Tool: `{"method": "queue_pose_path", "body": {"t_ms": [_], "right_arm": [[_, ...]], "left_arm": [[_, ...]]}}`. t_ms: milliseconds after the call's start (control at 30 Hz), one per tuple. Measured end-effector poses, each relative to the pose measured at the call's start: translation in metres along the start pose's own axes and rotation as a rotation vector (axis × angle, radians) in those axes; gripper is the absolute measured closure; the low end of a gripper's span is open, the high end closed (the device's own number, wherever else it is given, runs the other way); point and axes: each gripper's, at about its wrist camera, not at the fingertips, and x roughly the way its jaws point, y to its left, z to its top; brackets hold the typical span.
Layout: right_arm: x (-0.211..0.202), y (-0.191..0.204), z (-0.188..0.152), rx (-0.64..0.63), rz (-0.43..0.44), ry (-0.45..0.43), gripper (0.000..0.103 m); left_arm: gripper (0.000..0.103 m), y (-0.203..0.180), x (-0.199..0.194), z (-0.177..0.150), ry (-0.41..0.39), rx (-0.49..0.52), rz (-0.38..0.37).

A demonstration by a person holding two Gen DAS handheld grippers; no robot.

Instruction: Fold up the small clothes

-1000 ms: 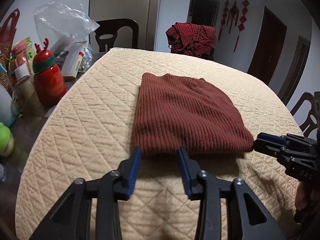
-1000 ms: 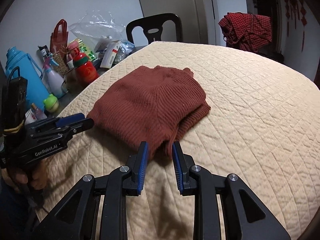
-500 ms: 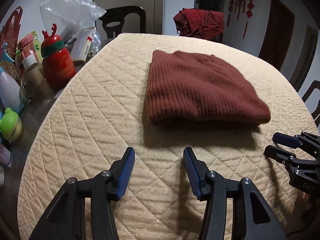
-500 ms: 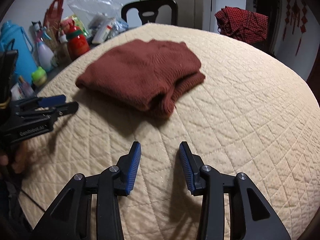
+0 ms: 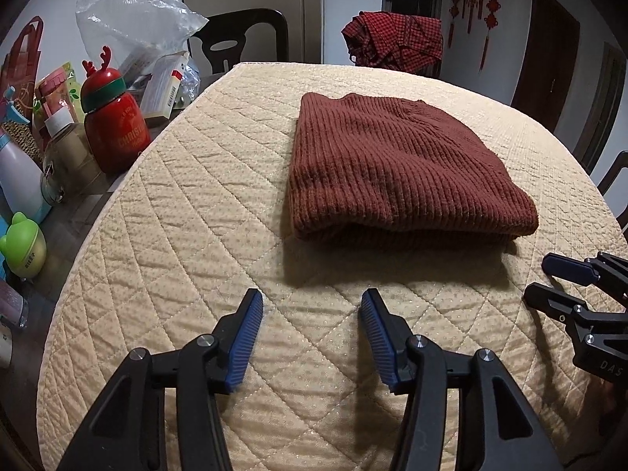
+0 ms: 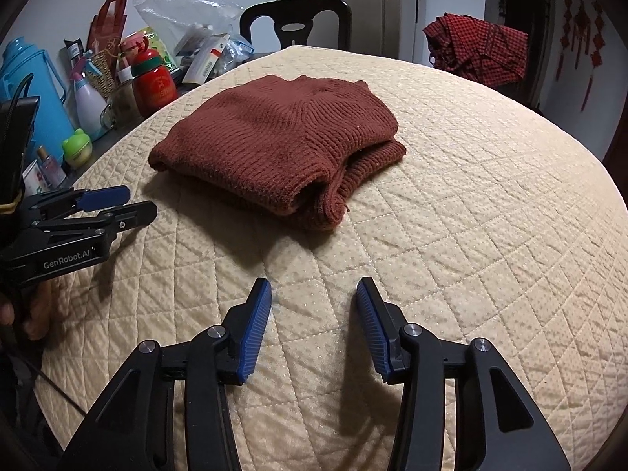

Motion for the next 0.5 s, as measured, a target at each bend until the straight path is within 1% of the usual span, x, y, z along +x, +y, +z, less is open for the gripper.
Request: {"method": "queue_pose_path", "body": {"t_ms": [167, 500], "right_arm": [[0.0003, 0.0005, -0.0002, 0.002, 0.005, 0.0, 0.056], [0.0004, -0.0007, -0.0004, 0.008, 0.014, -0.001, 0.055]], "left_arm": [[0.044, 0.0003, 0.0009, 0.0001, 0.001, -0.002, 0.002], [0.043, 0.0012, 0.0009, -0.0002, 0.002, -0.001, 0.002]]}}
